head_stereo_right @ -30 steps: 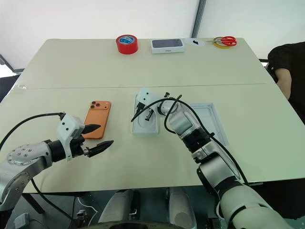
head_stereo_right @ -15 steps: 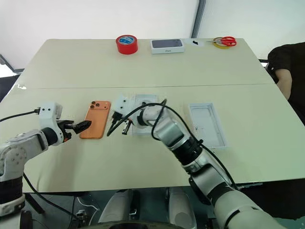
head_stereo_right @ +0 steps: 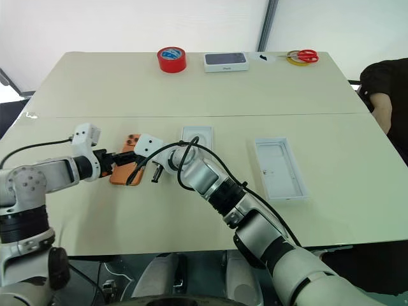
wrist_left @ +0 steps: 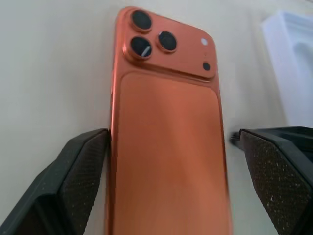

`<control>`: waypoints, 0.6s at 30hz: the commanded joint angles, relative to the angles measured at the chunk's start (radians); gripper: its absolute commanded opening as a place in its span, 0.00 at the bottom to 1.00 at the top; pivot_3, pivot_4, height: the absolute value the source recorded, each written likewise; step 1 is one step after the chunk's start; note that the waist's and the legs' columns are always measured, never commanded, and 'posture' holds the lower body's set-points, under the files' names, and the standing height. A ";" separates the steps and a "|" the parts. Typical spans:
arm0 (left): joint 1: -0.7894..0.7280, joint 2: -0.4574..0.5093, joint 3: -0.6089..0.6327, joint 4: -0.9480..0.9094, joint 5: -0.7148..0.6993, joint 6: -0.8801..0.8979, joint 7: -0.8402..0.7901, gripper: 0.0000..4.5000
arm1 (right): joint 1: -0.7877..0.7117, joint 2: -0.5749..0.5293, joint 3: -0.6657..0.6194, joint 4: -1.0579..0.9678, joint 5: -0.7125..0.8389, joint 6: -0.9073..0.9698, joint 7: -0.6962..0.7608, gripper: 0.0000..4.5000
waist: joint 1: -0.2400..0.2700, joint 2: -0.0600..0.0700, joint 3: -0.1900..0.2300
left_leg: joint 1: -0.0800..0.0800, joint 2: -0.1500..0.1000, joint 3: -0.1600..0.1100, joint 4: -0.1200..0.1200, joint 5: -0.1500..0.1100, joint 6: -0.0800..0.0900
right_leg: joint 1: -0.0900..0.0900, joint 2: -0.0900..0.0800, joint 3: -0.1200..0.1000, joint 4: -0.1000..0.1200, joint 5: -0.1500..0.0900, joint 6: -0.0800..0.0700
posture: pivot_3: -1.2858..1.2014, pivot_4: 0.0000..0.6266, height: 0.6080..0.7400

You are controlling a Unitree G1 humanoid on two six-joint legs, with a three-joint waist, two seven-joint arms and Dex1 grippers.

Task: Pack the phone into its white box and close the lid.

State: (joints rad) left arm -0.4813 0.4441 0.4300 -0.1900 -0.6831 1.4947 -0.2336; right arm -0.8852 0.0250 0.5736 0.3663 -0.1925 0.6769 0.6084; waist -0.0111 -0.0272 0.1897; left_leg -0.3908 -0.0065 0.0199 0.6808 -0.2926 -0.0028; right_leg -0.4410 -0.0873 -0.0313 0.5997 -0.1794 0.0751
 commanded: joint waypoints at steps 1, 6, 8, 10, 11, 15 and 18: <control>-0.007 -0.076 0.026 -0.035 -0.042 0.097 -0.006 1.00 | -0.017 -0.010 -0.018 -0.019 -0.004 -0.019 0.008 0.01 | 0.000 0.000 0.000 | 0.000 0.000 0.000 0.000 0.000 0.000 | 0.000 0.000 0.000 0.000 0.000 0.000 | 0.52 0.24 0.94; -0.014 -0.135 0.061 -0.068 -0.075 0.120 0.008 1.00 | -0.009 -0.028 -0.022 -0.038 0.003 -0.025 0.031 0.01 | 0.000 0.000 0.000 | 0.000 -0.001 0.000 0.000 0.000 0.000 | 0.001 0.000 0.000 0.000 0.000 0.000 | 0.52 0.24 0.94; -0.015 -0.141 0.064 -0.073 -0.081 0.120 0.013 1.00 | -0.001 -0.034 -0.017 -0.044 0.001 -0.027 0.037 0.01 | 0.000 0.000 0.000 | 0.000 -0.001 -0.001 0.000 0.000 0.000 | 0.001 0.000 0.000 0.000 0.000 0.000 | 0.52 0.24 0.94; -0.023 -0.136 0.074 -0.062 -0.077 0.120 0.018 1.00 | 0.006 -0.038 -0.010 -0.049 -0.003 -0.030 0.041 0.01 | -0.001 0.000 0.000 | 0.000 -0.001 -0.001 0.000 0.000 0.000 | 0.001 0.000 0.000 0.000 0.000 0.000 | 0.52 0.24 0.94; -0.030 -0.132 0.087 -0.052 -0.076 0.120 0.019 1.00 | 0.010 -0.038 -0.008 -0.051 -0.004 -0.030 0.043 0.01 | -0.001 0.000 0.000 | 0.000 -0.001 -0.001 0.000 0.000 0.000 | 0.001 0.000 0.000 0.000 0.000 0.000 | 0.52 0.24 0.94; -0.049 -0.130 0.135 -0.020 -0.096 0.120 0.024 1.00 | 0.019 -0.038 -0.006 -0.062 -0.008 -0.027 0.047 0.01 | -0.002 0.000 0.000 | 0.000 -0.001 -0.001 0.000 0.000 0.000 | 0.001 0.000 -0.001 0.000 0.000 0.000 | 0.52 0.24 0.94; -0.065 -0.135 0.159 -0.001 -0.133 0.120 0.029 1.00 | 0.026 -0.039 -0.004 -0.068 -0.012 -0.026 0.050 0.01 | -0.002 0.000 0.000 | 0.000 -0.001 -0.001 0.000 0.000 0.000 | 0.000 0.000 -0.001 0.000 0.000 0.000 | 0.52 0.24 0.94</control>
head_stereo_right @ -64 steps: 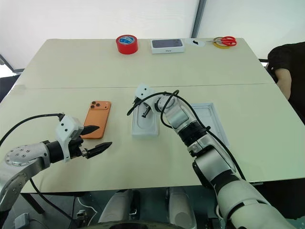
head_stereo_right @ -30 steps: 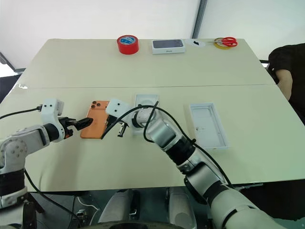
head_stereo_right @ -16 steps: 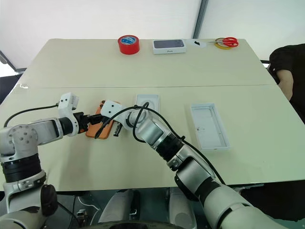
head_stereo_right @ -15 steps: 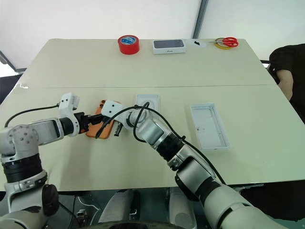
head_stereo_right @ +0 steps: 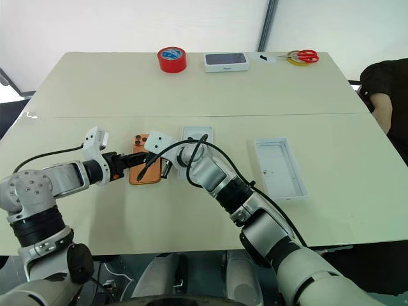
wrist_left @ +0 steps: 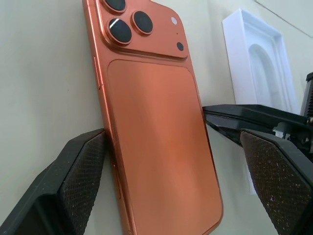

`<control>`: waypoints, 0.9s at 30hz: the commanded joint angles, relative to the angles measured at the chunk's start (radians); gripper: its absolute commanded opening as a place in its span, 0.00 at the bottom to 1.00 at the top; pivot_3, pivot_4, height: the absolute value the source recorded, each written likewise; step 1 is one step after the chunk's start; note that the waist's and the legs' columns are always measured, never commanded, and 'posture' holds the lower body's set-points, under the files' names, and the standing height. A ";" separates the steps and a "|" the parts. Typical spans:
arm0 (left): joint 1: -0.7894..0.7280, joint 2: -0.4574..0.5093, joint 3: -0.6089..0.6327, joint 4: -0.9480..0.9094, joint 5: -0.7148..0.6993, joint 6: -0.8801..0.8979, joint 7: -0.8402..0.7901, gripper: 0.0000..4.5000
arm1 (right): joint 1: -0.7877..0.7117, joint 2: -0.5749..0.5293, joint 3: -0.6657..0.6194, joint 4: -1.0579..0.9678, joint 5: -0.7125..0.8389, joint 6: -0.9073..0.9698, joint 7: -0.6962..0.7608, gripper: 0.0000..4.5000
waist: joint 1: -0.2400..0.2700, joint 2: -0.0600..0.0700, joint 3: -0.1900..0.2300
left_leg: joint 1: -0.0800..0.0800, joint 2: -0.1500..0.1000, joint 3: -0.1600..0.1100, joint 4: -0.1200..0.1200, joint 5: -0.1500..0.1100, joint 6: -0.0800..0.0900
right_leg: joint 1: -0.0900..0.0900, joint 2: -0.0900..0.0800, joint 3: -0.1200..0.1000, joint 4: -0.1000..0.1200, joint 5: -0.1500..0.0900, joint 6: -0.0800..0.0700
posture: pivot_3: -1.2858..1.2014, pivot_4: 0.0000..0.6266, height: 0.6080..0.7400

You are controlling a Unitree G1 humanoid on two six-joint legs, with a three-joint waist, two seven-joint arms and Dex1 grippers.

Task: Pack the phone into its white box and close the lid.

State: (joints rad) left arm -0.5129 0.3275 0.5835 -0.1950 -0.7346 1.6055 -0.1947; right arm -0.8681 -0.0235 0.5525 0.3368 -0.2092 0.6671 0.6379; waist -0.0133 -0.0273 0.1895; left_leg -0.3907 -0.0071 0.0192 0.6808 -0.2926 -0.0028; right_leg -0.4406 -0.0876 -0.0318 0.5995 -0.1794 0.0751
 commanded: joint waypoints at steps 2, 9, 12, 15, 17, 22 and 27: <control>-0.038 -0.024 0.001 0.005 -0.102 0.009 0.000 1.00 | 0.017 0.010 0.019 -0.043 0.001 -0.016 0.023 0.01 | -0.001 0.000 0.000 | 0.000 0.000 0.000 0.000 0.000 0.000 | 0.000 0.000 0.000 0.000 0.000 0.000 | 0.52 0.24 0.94; -0.056 -0.022 0.037 0.036 -0.148 0.009 0.053 1.00 | 0.032 0.009 0.024 -0.061 -0.007 -0.007 0.028 0.01 | -0.007 0.000 0.000 | 0.000 0.001 0.000 -0.001 0.000 0.000 | -0.001 0.000 0.000 0.000 0.000 0.000 | 0.52 0.24 0.94; -0.062 -0.011 0.065 0.053 -0.155 0.009 0.072 1.00 | 0.034 0.007 0.025 -0.064 -0.010 -0.006 0.031 0.01 | -0.008 0.000 0.000 | 0.000 0.001 0.001 -0.001 0.000 0.000 | -0.001 0.000 0.000 0.000 0.000 0.000 | 0.52 0.24 0.94; -0.064 0.001 0.079 0.068 -0.167 0.009 0.080 1.00 | 0.034 0.006 0.025 -0.065 -0.012 -0.005 0.034 0.01 | -0.007 0.000 0.000 | 0.000 0.001 0.001 -0.001 0.000 0.000 | -0.001 0.000 0.000 0.000 0.000 0.000 | 0.52 0.24 0.94; -0.064 0.004 0.083 0.072 -0.175 0.009 0.086 0.94 | 0.032 0.006 0.024 -0.063 -0.014 -0.007 0.034 0.00 | -0.007 0.000 0.000 | 0.000 0.001 0.001 -0.001 0.000 0.000 | -0.001 0.000 0.000 0.000 0.000 0.000 | 0.52 0.24 0.94; -0.055 0.021 0.081 0.076 -0.202 0.009 0.101 0.59 | 0.022 0.004 0.017 -0.068 -0.013 -0.004 0.036 0.00 | -0.007 0.000 0.000 | 0.000 0.001 0.001 -0.001 0.000 0.000 | -0.001 0.000 0.000 0.000 0.000 0.000 | 0.52 0.24 0.94; -0.038 0.028 0.091 0.094 -0.241 0.009 0.126 0.59 | 0.018 -0.013 0.003 -0.098 -0.011 0.005 0.041 0.00 | -0.007 0.000 0.000 | 0.000 0.001 0.001 -0.001 0.000 0.000 | -0.002 0.000 0.000 0.000 0.000 0.000 | 0.52 0.24 0.94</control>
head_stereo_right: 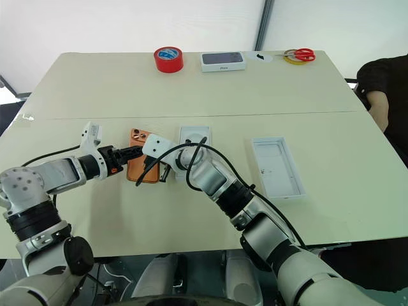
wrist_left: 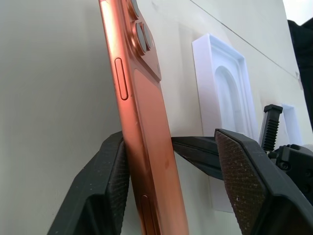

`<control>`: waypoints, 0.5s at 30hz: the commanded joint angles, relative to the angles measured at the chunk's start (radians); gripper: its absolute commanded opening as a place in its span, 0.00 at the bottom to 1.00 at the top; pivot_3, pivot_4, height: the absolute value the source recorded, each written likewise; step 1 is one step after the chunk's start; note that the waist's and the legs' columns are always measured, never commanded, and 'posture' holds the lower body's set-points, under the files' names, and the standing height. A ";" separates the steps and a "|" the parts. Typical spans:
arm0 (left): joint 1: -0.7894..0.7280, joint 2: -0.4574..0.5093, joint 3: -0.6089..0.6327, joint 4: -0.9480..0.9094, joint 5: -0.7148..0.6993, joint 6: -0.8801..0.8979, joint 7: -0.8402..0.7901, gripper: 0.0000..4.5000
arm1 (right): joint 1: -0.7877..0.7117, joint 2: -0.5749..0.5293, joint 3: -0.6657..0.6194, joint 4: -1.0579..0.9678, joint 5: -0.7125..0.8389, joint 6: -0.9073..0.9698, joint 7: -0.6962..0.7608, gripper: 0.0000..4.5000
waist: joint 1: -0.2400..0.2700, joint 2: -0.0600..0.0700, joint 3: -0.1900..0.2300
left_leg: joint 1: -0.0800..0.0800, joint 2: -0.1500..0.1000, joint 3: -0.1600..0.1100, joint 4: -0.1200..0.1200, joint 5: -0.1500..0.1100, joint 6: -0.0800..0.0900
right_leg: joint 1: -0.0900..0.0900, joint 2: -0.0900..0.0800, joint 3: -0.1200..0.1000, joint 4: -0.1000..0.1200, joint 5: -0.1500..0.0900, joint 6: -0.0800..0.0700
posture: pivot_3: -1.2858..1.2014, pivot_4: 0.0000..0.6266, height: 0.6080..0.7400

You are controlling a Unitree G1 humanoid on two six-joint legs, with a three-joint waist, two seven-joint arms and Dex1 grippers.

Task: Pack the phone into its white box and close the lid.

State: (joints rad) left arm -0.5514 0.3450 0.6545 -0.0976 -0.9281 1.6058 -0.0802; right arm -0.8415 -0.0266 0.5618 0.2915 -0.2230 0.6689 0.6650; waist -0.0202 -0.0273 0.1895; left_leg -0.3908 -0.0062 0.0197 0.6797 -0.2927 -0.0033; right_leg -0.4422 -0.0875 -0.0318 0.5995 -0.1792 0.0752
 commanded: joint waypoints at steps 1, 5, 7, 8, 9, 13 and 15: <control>0.003 0.010 0.023 0.001 -0.053 0.009 0.017 0.59 | -0.010 -0.017 -0.015 -0.069 0.005 0.011 0.017 0.00 | 0.001 0.000 0.000 | 0.000 0.000 0.000 0.000 0.000 0.000 | 0.000 0.000 0.000 0.000 0.000 0.000 | 0.52 0.24 0.94; 0.007 0.004 0.047 0.017 -0.080 0.009 0.046 0.32 | -0.009 -0.058 -0.059 -0.161 0.028 0.062 0.034 0.00 | 0.004 0.000 0.000 | -0.001 0.000 0.000 0.000 0.000 0.000 | 0.000 0.000 0.000 0.000 0.000 0.000 | 0.52 0.24 0.94; 0.008 0.005 0.050 0.020 -0.092 0.009 0.057 0.08 | -0.005 -0.083 -0.082 -0.218 0.046 0.098 0.052 0.00 | 0.004 0.000 0.000 | -0.001 0.000 0.000 0.000 0.000 0.000 | 0.000 0.000 0.000 0.000 0.000 0.000 | 0.52 0.24 0.94; 0.008 0.006 0.053 0.024 -0.099 0.009 0.064 0.01 | -0.001 -0.100 -0.097 -0.257 0.059 0.118 0.064 0.00 | 0.004 -0.001 0.000 | -0.001 0.000 0.000 0.000 0.000 0.000 | 0.000 0.000 0.000 0.000 0.000 0.000 | 0.52 0.24 0.94; 0.008 0.007 0.055 0.028 -0.107 0.009 0.071 0.01 | 0.007 -0.121 -0.113 -0.306 0.079 0.138 0.083 0.00 | 0.004 0.000 0.000 | -0.001 0.000 0.000 0.000 0.000 0.000 | 0.000 0.000 0.000 0.000 0.000 0.000 | 0.52 0.24 0.94; -0.007 -0.003 0.095 0.054 -0.146 0.009 0.105 0.01 | 0.039 -0.200 -0.159 -0.462 0.147 0.204 0.140 0.00 | 0.005 -0.001 0.000 | -0.001 0.000 0.000 0.000 0.000 0.000 | 0.000 0.000 0.000 0.000 0.000 0.000 | 0.52 0.24 0.94; -0.033 -0.020 0.141 0.078 -0.178 0.009 0.129 0.01 | 0.070 -0.276 -0.199 -0.535 0.192 0.185 0.190 0.00 | 0.006 0.000 0.000 | -0.001 0.000 0.000 0.000 0.000 0.000 | 0.000 0.000 -0.001 0.000 0.000 0.000 | 0.52 0.24 0.94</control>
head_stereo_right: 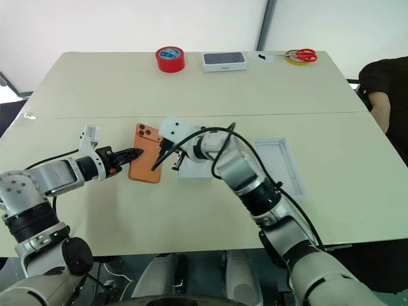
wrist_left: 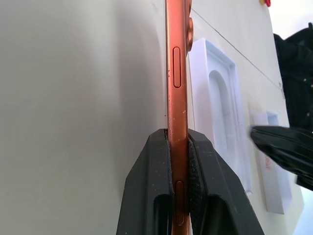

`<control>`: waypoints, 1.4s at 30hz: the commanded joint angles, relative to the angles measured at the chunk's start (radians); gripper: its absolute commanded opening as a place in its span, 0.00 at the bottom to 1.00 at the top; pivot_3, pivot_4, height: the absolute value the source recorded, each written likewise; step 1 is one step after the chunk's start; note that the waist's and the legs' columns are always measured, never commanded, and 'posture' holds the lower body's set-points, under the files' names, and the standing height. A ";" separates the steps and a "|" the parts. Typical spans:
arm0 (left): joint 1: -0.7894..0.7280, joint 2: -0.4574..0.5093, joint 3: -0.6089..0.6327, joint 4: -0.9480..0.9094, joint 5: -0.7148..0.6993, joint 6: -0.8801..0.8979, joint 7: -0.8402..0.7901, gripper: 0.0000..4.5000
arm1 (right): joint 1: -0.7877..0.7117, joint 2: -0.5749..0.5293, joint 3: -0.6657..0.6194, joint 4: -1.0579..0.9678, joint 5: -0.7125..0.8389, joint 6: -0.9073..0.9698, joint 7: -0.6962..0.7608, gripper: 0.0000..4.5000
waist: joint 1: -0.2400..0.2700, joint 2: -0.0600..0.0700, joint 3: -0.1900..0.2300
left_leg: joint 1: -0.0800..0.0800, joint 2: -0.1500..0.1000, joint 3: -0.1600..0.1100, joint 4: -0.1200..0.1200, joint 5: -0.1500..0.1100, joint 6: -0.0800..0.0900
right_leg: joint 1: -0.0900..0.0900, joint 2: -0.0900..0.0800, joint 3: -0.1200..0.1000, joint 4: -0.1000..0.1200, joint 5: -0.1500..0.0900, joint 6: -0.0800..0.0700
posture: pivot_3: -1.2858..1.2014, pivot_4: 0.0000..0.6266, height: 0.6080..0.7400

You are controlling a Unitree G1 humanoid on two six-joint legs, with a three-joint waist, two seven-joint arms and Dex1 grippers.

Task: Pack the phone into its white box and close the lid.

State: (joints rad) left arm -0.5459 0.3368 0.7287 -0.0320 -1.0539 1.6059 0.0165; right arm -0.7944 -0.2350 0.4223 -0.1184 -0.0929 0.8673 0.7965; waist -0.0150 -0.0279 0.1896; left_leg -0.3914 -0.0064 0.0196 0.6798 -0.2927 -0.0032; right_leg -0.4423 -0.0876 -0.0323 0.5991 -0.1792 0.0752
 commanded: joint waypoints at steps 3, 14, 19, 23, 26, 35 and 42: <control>-0.109 -0.052 0.150 0.038 -0.112 0.008 0.083 0.01 | 0.074 -0.172 -0.168 -0.177 0.143 -0.043 0.116 0.00 | 0.007 -0.002 0.001 | -0.001 0.000 -0.001 0.000 0.000 0.000 | 0.001 0.000 -0.001 -0.001 0.000 0.000 | 0.52 0.24 0.94; -0.146 -0.318 0.072 -0.014 -0.235 -0.025 0.307 0.01 | 0.302 -0.386 -0.504 -0.110 0.369 -0.154 0.191 0.00 | 0.020 -0.003 0.002 | -0.001 -0.001 0.001 0.001 -0.001 0.002 | 0.003 0.000 0.000 -0.004 0.000 0.000 | 0.52 0.24 0.94; -0.126 -0.386 -0.018 0.033 -0.202 -0.100 0.312 0.01 | 0.402 -0.461 -0.525 -0.103 0.376 -0.201 0.199 0.00 | 0.024 -0.003 0.002 | 0.000 0.000 0.002 0.001 0.000 0.002 | 0.002 0.002 0.000 -0.004 -0.001 -0.001 | 0.52 0.24 0.94; -0.104 -0.390 -0.087 0.054 -0.163 -0.145 0.293 0.01 | 0.428 -0.476 -0.528 -0.116 0.387 -0.219 0.182 0.00 | 0.026 -0.003 0.002 | 0.000 0.000 0.002 0.002 0.000 0.002 | 0.003 0.002 0.001 -0.005 -0.002 -0.003 | 0.52 0.24 0.94; -0.078 -0.374 -0.142 0.057 -0.135 -0.167 0.270 0.01 | 0.433 -0.487 -0.523 -0.120 0.392 -0.233 0.176 0.00 | 0.027 -0.003 0.002 | 0.000 0.000 0.002 0.002 0.000 0.002 | 0.002 0.002 0.001 -0.005 -0.002 -0.003 | 0.52 0.24 0.94; -0.088 -0.352 -0.190 0.098 -0.129 -0.248 0.240 0.01 | 0.441 -0.496 -0.505 -0.121 0.407 -0.251 0.159 0.00 | 0.028 -0.003 0.002 | -0.001 0.000 0.002 0.002 0.000 0.002 | 0.003 0.003 0.001 -0.005 -0.003 -0.003 | 0.52 0.24 0.94; -0.113 -0.344 -0.222 0.148 -0.119 -0.274 0.211 0.01 | 0.450 -0.496 -0.490 -0.125 0.408 -0.258 0.151 0.00 | 0.029 -0.003 0.002 | -0.001 0.001 0.002 0.003 0.000 0.002 | 0.003 0.002 0.001 -0.005 -0.002 -0.003 | 0.52 0.24 0.94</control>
State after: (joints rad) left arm -0.6296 -0.0098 0.5260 0.1209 -1.1652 1.3437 0.2536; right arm -0.3433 -0.7179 -0.0583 -0.2116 0.2997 0.6272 0.9493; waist 0.0139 -0.0308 0.1913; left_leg -0.3922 -0.0059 0.0213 0.6824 -0.2931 -0.0014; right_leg -0.4393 -0.0851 -0.0313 0.5944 -0.1816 0.0724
